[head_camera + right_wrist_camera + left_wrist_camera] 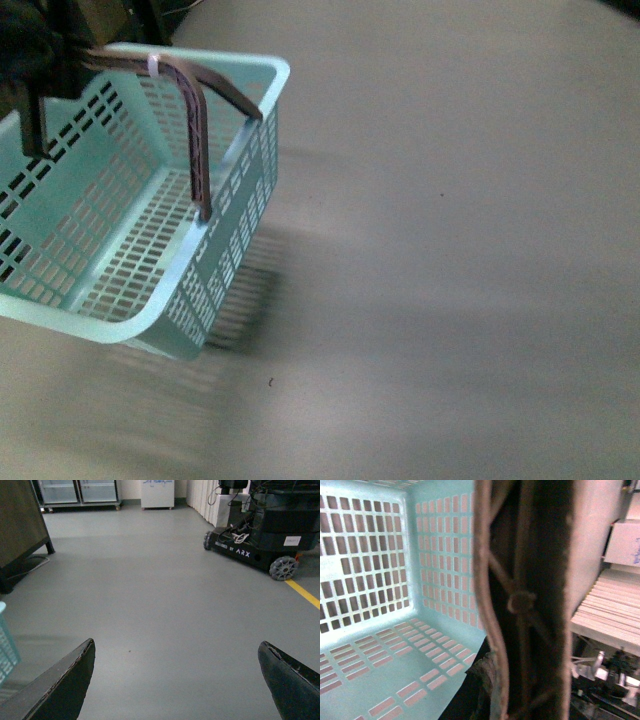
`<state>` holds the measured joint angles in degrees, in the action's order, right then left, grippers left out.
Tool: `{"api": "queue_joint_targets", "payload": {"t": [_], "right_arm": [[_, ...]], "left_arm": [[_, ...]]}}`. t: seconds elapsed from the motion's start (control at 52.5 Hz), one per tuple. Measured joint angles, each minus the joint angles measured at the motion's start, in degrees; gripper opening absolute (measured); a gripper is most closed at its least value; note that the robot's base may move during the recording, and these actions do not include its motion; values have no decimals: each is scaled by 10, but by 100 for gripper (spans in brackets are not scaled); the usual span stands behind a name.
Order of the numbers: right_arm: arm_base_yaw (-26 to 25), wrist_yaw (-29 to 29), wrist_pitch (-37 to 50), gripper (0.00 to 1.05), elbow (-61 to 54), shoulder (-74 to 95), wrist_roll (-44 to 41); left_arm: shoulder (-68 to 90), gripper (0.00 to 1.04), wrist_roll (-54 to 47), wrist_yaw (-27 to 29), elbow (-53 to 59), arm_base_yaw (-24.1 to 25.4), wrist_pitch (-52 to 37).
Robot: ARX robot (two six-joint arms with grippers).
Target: Pick mango and avocado into basket
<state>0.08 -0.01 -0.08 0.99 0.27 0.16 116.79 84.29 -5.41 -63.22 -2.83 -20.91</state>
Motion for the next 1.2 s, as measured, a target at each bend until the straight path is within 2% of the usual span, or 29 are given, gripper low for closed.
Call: {"api": "queue_joint_targets", "payload": {"t": [0.286,0.495,0.952,1.2], "right_arm": [[0,0,0,96,0,0,0],[0,0,0,96,0,0,0],[0,0,0,96,0,0,0],[0,0,0,96,0,0,0]], "left_arm": [[-275,5,42,-33,100,41,106],[-413,5,45,-41,120,69,185],[-590,5,59,-69,130,57,319],[-598,5,56,-68,131,56,323]]}}
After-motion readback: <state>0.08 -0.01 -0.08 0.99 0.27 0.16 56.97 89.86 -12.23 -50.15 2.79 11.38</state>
